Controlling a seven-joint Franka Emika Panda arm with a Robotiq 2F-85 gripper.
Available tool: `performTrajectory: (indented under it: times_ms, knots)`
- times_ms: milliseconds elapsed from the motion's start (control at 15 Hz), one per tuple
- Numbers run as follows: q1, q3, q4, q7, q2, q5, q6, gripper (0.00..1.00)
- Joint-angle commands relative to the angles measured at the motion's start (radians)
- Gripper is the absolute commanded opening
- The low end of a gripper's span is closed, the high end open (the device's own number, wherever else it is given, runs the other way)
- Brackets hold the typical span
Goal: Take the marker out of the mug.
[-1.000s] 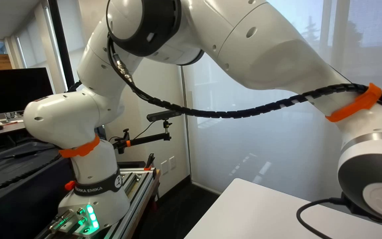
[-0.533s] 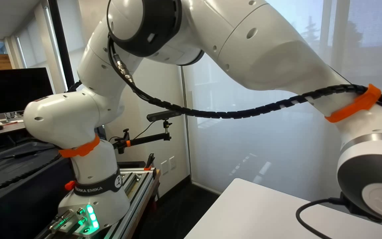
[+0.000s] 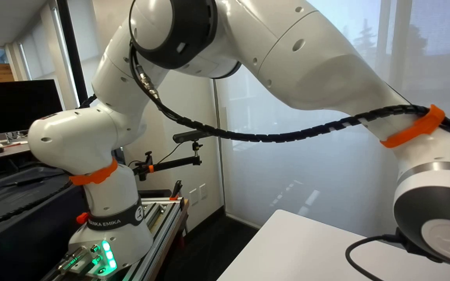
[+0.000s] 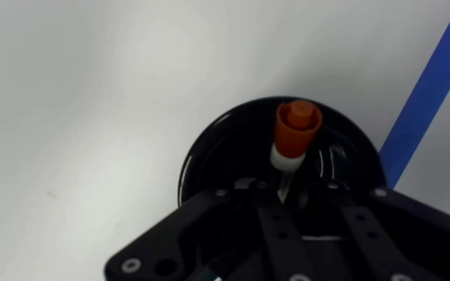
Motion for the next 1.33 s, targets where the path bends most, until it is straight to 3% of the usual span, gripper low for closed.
performTrajectory:
  times_ms: [0, 800, 1267]
  knots:
    - [0.018, 0.0, -0.027, -0.014, -0.025, 0.002, 0.015, 0.05]
    - [0.076, 0.022, -0.198, -0.106, -0.292, -0.005, 0.1, 0.05]
    - [0.092, 0.101, -0.399, -0.439, -0.314, 0.016, 0.18, 0.05]
